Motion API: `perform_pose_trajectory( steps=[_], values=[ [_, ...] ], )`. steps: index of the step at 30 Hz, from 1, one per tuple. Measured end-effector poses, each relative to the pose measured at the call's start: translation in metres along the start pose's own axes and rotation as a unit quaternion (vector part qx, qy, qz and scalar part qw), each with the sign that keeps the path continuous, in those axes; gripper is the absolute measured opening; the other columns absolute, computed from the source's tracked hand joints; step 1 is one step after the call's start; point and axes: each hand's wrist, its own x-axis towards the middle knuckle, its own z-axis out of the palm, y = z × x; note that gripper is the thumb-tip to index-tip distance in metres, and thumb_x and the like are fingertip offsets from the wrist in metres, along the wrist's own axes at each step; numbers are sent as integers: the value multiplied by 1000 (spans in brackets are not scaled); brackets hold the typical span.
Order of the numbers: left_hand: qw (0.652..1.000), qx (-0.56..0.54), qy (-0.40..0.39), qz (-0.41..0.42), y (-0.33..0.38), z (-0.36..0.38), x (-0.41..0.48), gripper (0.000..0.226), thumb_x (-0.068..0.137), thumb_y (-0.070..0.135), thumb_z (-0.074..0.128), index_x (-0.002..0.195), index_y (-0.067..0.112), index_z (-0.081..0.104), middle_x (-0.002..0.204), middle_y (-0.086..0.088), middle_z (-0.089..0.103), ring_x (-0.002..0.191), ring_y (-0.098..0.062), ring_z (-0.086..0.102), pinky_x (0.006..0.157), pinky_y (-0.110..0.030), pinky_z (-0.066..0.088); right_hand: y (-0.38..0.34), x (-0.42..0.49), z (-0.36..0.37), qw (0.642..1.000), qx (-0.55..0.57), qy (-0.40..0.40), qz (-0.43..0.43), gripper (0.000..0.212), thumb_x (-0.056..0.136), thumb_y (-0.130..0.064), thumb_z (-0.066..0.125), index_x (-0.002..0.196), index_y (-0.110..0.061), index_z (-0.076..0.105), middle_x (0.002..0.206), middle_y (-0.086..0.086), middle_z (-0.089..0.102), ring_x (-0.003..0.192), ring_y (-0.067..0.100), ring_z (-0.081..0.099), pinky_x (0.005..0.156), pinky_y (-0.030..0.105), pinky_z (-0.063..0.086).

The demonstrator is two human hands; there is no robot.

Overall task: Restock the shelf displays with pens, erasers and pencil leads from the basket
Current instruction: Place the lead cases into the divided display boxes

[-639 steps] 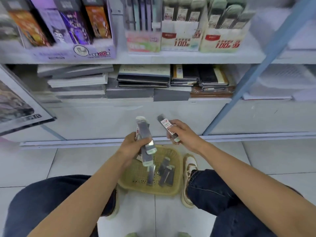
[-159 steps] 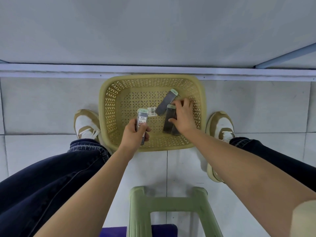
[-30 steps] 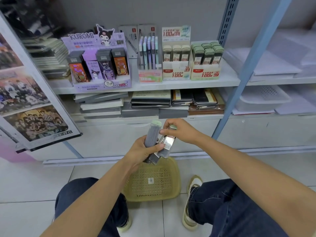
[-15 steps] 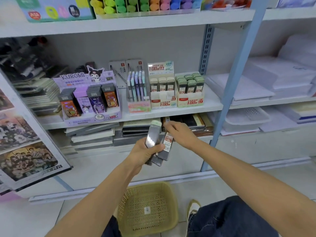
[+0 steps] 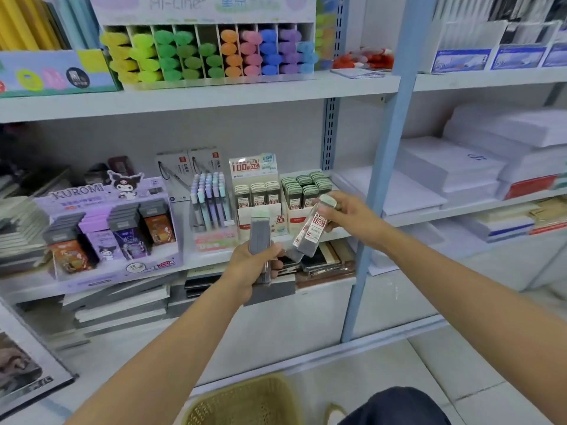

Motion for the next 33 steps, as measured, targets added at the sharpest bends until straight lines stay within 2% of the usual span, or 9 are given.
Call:
perform_pose_trajectory(
  steps=[3,5,8,10,16,21,26,31,33],
  values=[
    [1000,-12,5,12,10,1,16,31,87,20,72,110,3,60,83,-6,72,59,-15,62,57,-30,54,-4,21,-22,995,-51,78,-35,22,96,-7,54,117,2,56,101,18,65,86,20,62,67,27,54],
    [1000,-18,-1,14,14,1,25,25,87,18,71,106,6,60,81,-4,72,55,-14,61,52,-29,53,-5,33,-31,989,-83,116,-48,19,95,-6,55,114,-4,58,103,13,66,91,21,63,73,29,54],
    [1000,-26,-1,14,18,1,38,22,87,17,72,103,8,60,81,-5,71,53,-13,62,50,-26,53,-5,51,-35,974,-134,161,-81,14,95,-9,57,105,-19,59,97,-1,65,86,7,63,66,10,49],
    [1000,-23,-1,16,19,1,45,20,86,16,72,102,9,60,82,-6,71,55,-13,63,52,-26,54,-4,62,-35,966,-163,175,-96,15,95,-12,57,105,-23,58,95,-5,63,84,-2,60,59,7,47],
    [1000,-14,-3,19,21,-1,60,23,84,14,74,101,11,59,82,-8,71,57,-14,63,52,-27,53,-4,89,-33,935,-277,157,-156,19,95,-15,57,113,-19,61,100,-8,62,80,-7,54,61,-1,38],
    [1000,-5,-16,20,18,1,65,24,85,16,73,104,11,59,82,-7,72,58,-14,64,56,-29,56,14,96,-30,913,-365,94,-155,21,94,-17,58,114,-18,64,108,-7,55,90,7,51,75,9,33],
    [999,-7,-27,21,16,2,65,23,86,15,72,106,12,59,81,-6,71,57,-14,64,55,-28,55,19,98,-24,938,-301,110,-135,26,92,-15,62,118,-17,67,107,-3,51,94,9,50,76,8,37],
    [1000,-19,-16,14,16,-3,62,22,85,13,73,102,12,59,77,-7,68,53,-12,60,54,-28,56,7,96,-29,952,-263,98,-120,22,93,-19,61,113,-24,67,106,-6,67,84,-8,56,65,4,41],
    [1000,-24,-13,10,17,-4,61,20,85,12,72,100,11,59,76,-7,65,51,-11,59,52,-26,55,5,92,-30,963,-225,100,-114,17,93,-19,62,109,-23,67,102,-4,69,84,-4,60,64,10,49]
  ],
)
